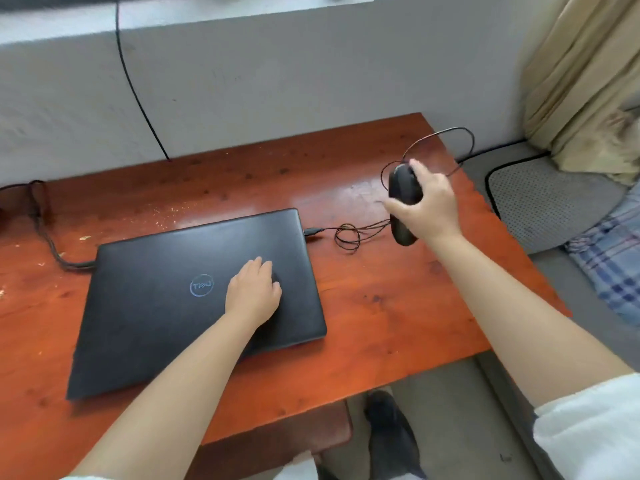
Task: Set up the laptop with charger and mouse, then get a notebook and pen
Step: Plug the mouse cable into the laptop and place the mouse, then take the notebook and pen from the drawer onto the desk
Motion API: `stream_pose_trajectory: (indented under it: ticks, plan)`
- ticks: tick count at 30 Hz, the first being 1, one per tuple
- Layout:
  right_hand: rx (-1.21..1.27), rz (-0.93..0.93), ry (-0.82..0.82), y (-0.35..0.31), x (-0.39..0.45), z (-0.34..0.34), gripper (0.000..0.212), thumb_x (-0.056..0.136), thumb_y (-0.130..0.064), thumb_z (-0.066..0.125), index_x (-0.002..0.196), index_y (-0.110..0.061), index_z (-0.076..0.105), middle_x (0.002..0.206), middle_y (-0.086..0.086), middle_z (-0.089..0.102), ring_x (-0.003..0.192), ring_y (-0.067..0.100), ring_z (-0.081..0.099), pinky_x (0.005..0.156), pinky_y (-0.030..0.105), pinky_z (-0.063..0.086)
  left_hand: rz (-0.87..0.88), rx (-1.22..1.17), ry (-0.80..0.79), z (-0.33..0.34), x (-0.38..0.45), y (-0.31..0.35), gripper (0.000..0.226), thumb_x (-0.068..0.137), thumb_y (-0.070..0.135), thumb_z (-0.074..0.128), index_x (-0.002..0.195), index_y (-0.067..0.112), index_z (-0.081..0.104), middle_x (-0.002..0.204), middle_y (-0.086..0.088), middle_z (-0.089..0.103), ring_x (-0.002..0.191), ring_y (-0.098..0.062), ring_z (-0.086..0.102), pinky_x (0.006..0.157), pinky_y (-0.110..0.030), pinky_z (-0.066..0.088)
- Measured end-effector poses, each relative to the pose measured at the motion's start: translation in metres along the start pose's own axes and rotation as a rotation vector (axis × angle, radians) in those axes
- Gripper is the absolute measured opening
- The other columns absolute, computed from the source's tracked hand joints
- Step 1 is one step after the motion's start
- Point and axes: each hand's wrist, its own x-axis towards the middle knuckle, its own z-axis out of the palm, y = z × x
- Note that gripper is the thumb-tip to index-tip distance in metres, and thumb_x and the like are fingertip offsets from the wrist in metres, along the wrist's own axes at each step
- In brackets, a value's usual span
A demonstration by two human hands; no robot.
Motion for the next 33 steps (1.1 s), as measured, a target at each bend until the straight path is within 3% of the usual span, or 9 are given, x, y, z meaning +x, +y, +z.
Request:
stream_pose_trajectory:
  ticks: [3, 6, 13, 17, 21, 25, 28, 31, 33]
  plan:
    - [-0.255, 0.078, -0.284, 0.011, -0.048, 0.028, 0.066, 0.073, -0.031, 0.070, 0.133, -0.021, 0.044, 0.118, 0.022, 0.051, 0.113, 0.035, 0.049, 0.094, 0.036, 0.043, 0.062, 0.049, -0.046, 0.003, -0.016, 0.002, 0.028, 0.094, 0.022, 0.041, 0.114, 0.005, 0.050, 0.121, -0.010, 0.052, 0.116, -0.025, 0.046, 0.093, -0.037, 0.042]
    - [-0.404, 0.139, -0.415, 0.024, -0.073, 0.058, 0.067, 0.075, -0.036, 0.067, 0.135, -0.022, 0.040, 0.123, 0.020, 0.050, 0.117, 0.036, 0.046, 0.097, 0.040, 0.042, 0.109, 0.081, -0.026, 0.011, -0.026, 0.001, 0.027, 0.094, 0.023, 0.041, 0.112, 0.006, 0.051, 0.116, -0.008, 0.052, 0.113, -0.024, 0.046, 0.090, -0.037, 0.043]
    - [-0.509, 0.172, -0.337, 0.031, -0.060, 0.102, 0.058, 0.079, -0.043, 0.062, 0.129, -0.020, 0.046, 0.128, 0.019, 0.050, 0.121, 0.035, 0.042, 0.098, 0.042, 0.038, 0.130, 0.121, 0.058, 0.028, -0.040, -0.013, 0.027, 0.093, 0.023, 0.042, 0.112, 0.006, 0.050, 0.120, -0.010, 0.051, 0.115, -0.026, 0.044, 0.089, -0.037, 0.041]
    - [-0.448, 0.143, -0.226, 0.029, -0.086, 0.089, 0.062, 0.080, -0.047, 0.061, 0.130, -0.015, 0.042, 0.134, 0.018, 0.044, 0.125, 0.035, 0.038, 0.099, 0.044, 0.038, 0.166, -0.032, 0.170, 0.035, -0.078, -0.019, 0.036, 0.091, 0.012, 0.051, 0.124, -0.002, 0.052, 0.137, -0.020, 0.049, 0.129, -0.028, 0.043, 0.101, -0.040, 0.039]
    - [-0.200, -0.001, -0.133, 0.021, -0.162, 0.079, 0.047, 0.086, -0.027, 0.059, 0.127, -0.007, 0.048, 0.140, 0.019, 0.039, 0.129, 0.034, 0.033, 0.103, 0.045, 0.034, 0.235, -0.078, 0.309, 0.041, -0.136, -0.030, 0.033, 0.067, -0.007, 0.073, 0.099, -0.010, 0.067, 0.110, -0.030, 0.067, 0.105, -0.043, 0.063, 0.084, -0.051, 0.052]
    - [0.067, 0.042, -0.139, 0.015, -0.248, 0.084, 0.035, 0.086, -0.015, 0.057, 0.119, -0.003, 0.054, 0.128, 0.018, 0.052, 0.120, 0.033, 0.044, 0.101, 0.042, 0.036, 0.324, 0.039, 0.296, 0.070, -0.208, -0.056, 0.037, 0.052, -0.008, 0.082, 0.087, -0.006, 0.072, 0.095, -0.025, 0.074, 0.090, -0.040, 0.070, 0.071, -0.050, 0.057]
    - [0.079, 0.054, -0.170, 0.026, -0.303, 0.096, 0.030, 0.085, -0.005, 0.055, 0.114, 0.001, 0.057, 0.126, 0.019, 0.054, 0.122, 0.032, 0.044, 0.103, 0.039, 0.033, 0.179, 0.006, 0.241, 0.103, -0.256, -0.084, 0.035, 0.055, -0.008, 0.081, 0.089, -0.008, 0.072, 0.096, -0.026, 0.073, 0.089, -0.040, 0.070, 0.069, -0.049, 0.058]
    - [0.081, 0.142, -0.157, 0.040, -0.348, 0.108, 0.031, 0.084, 0.001, 0.053, 0.115, 0.004, 0.056, 0.127, 0.022, 0.052, 0.121, 0.034, 0.043, 0.103, 0.036, 0.031, -0.104, -0.054, 0.102, 0.133, -0.293, -0.115, 0.036, 0.084, 0.004, 0.061, 0.119, -0.003, 0.058, 0.128, -0.020, 0.059, 0.120, -0.032, 0.054, 0.095, -0.041, 0.047]
    - [0.072, 0.225, -0.250, 0.048, -0.373, 0.117, 0.030, 0.085, 0.001, 0.051, 0.115, 0.003, 0.056, 0.125, 0.021, 0.054, 0.119, 0.034, 0.046, 0.102, 0.037, 0.034, -0.237, -0.048, 0.039, 0.151, -0.309, -0.138, 0.041, 0.093, 0.015, 0.048, 0.132, 0.005, 0.046, 0.139, -0.011, 0.049, 0.130, -0.025, 0.041, 0.105, -0.036, 0.037]
